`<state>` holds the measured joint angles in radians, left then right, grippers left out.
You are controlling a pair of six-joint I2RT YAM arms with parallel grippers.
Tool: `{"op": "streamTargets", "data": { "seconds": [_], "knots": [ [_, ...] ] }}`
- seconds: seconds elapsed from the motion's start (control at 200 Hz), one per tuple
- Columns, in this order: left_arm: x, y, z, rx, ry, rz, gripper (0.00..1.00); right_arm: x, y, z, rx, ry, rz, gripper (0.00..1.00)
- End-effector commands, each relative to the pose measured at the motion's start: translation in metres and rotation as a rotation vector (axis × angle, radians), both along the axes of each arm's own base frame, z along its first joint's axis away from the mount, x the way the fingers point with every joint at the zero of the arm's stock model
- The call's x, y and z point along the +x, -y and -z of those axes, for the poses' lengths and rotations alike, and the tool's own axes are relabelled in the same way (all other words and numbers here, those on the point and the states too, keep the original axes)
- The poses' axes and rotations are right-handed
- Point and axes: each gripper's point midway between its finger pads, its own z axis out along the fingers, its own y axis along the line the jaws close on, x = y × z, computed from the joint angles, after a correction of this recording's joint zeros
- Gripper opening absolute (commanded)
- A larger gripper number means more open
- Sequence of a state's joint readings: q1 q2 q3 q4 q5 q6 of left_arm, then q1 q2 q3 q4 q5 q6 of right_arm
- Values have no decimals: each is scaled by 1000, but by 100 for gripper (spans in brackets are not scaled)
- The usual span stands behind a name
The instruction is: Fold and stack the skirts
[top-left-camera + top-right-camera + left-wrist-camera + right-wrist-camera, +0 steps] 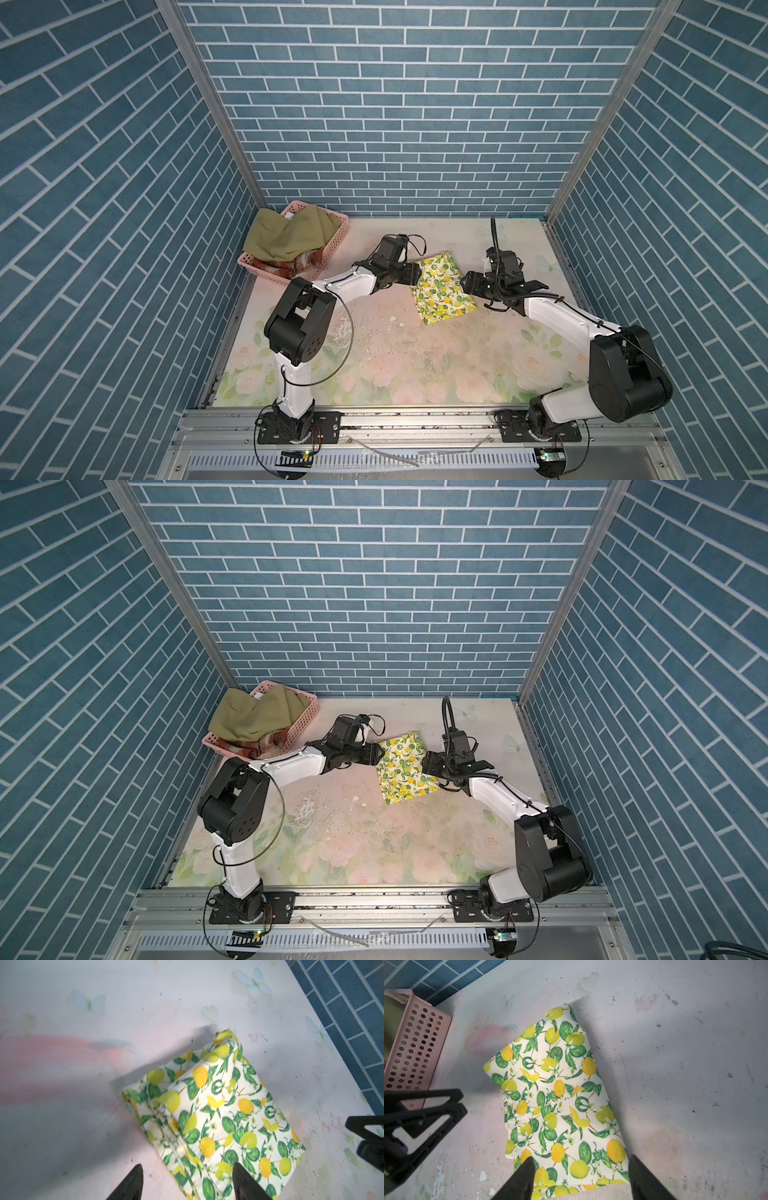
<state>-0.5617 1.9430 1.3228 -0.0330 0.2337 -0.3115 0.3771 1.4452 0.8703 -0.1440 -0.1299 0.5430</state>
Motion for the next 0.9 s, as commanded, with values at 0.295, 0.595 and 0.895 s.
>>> {"op": "streamTargets", "data": {
  "seconds": [0.295,0.595,0.895],
  "knots": [
    [34,25,40,148,24,153,68,1,-4,-16,21,70,-57,72],
    [45,34,33,92,25,126,14,-1,4,-15,-4,79,-26,69],
    [35,36,-17,-18,35,107,0,-6,13,-14,-44,79,-8,68]
  ]
}}
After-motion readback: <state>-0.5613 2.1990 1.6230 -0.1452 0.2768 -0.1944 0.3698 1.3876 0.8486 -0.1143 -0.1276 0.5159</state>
